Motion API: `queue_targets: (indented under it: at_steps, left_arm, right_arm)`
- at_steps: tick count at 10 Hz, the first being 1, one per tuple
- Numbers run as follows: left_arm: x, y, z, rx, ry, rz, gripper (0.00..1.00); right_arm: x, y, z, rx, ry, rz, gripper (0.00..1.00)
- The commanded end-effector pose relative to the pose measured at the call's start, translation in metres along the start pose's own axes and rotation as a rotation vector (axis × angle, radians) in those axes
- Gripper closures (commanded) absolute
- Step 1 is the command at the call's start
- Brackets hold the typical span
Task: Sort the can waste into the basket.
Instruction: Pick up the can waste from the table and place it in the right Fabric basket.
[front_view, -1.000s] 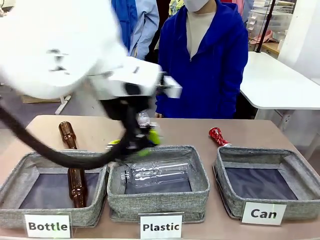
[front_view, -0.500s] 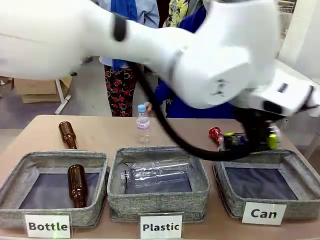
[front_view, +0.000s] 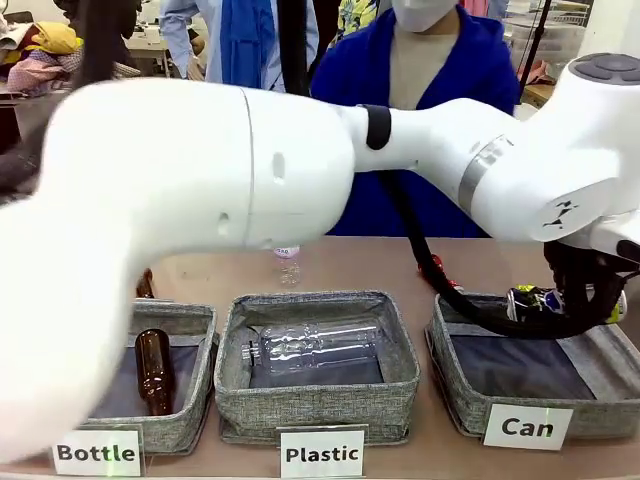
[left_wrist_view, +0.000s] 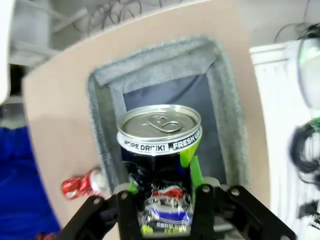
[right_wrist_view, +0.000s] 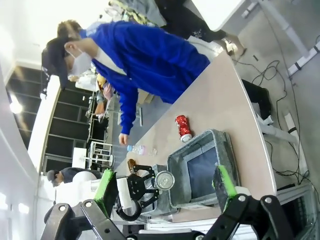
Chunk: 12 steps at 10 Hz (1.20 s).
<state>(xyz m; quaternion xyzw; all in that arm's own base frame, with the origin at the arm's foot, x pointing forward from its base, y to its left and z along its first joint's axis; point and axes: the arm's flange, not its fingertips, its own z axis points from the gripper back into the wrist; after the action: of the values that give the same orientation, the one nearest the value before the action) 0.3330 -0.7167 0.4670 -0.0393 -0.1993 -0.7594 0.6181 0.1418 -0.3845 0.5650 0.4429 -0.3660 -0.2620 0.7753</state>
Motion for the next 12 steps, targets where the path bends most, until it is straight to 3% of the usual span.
queue_targets:
  at_steps: [1,3,4,5,10,12]
  left_arm:
    - [0.021,0.025,0.001,-0.015,0.021,-0.004,0.59]
    - [0.019,0.023,0.001,-0.01,0.029,0.009,0.59]
    - [0.018,0.024,0.003,-0.023,0.029,0.002,0.5]
    - [0.017,0.025,0.004,-0.021,0.032,-0.008,0.03]
    - [0.013,0.026,0.01,-0.021,0.026,-0.004,0.0]
    - [0.0,0.023,0.02,-0.075,0.082,0.009,0.0]
  right_arm:
    - [0.001,0.004,0.001,-0.003,-0.03,-0.011,0.0]
    - [0.001,0.004,0.001,-0.003,-0.03,-0.011,0.0]
    - [0.001,0.004,0.001,-0.003,-0.03,-0.011,0.0]
    - [0.001,0.004,0.001,-0.003,-0.03,-0.011,0.0]
    - [0.001,0.004,0.001,-0.003,-0.03,-0.011,0.0]
    - [0.0,0.002,0.001,-0.009,-0.005,-0.002,0.0]
